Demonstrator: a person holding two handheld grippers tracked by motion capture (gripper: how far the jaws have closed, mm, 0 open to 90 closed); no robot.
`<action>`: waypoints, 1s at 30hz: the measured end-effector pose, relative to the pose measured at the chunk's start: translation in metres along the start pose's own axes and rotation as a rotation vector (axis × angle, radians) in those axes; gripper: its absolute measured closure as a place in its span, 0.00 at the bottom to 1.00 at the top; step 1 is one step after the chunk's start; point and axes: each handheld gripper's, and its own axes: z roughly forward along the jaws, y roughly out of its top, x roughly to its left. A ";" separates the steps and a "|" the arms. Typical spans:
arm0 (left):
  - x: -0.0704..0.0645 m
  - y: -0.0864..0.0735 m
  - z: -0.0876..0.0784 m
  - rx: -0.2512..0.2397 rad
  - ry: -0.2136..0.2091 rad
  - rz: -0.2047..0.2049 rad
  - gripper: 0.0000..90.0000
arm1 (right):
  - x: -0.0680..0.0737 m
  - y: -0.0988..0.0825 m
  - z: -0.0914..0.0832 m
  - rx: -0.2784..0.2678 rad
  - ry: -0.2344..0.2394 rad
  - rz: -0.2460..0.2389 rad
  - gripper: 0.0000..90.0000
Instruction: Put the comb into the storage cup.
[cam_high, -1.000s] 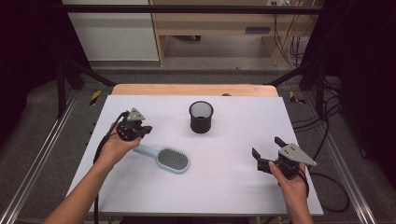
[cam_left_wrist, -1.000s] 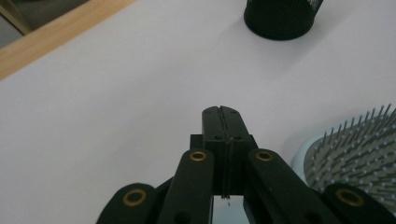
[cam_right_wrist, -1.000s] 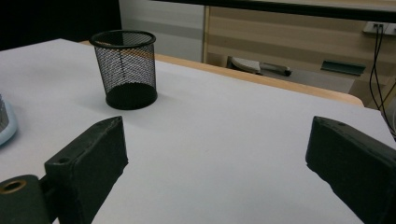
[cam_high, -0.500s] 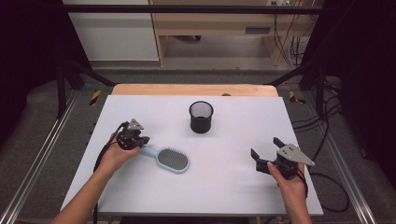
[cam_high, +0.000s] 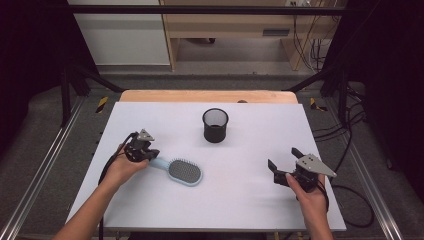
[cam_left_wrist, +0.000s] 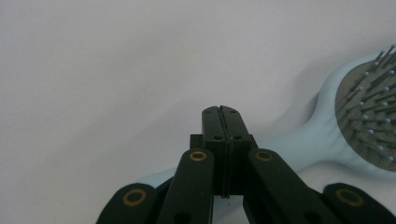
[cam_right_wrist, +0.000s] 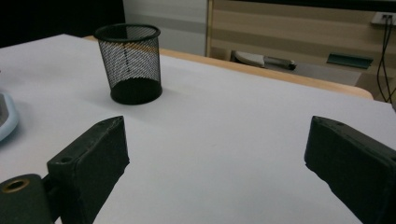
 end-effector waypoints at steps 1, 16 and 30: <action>-0.001 0.000 0.000 0.004 0.000 0.005 1.00 | 0.000 -0.001 0.000 0.008 0.007 -0.006 0.07; 0.005 -0.004 -0.001 0.065 -0.034 0.062 1.00 | -0.003 -0.002 -0.001 -0.002 0.021 0.026 0.07; -0.019 -0.036 -0.023 0.049 -0.069 0.065 1.00 | -0.008 -0.002 -0.005 -0.007 0.020 0.028 0.07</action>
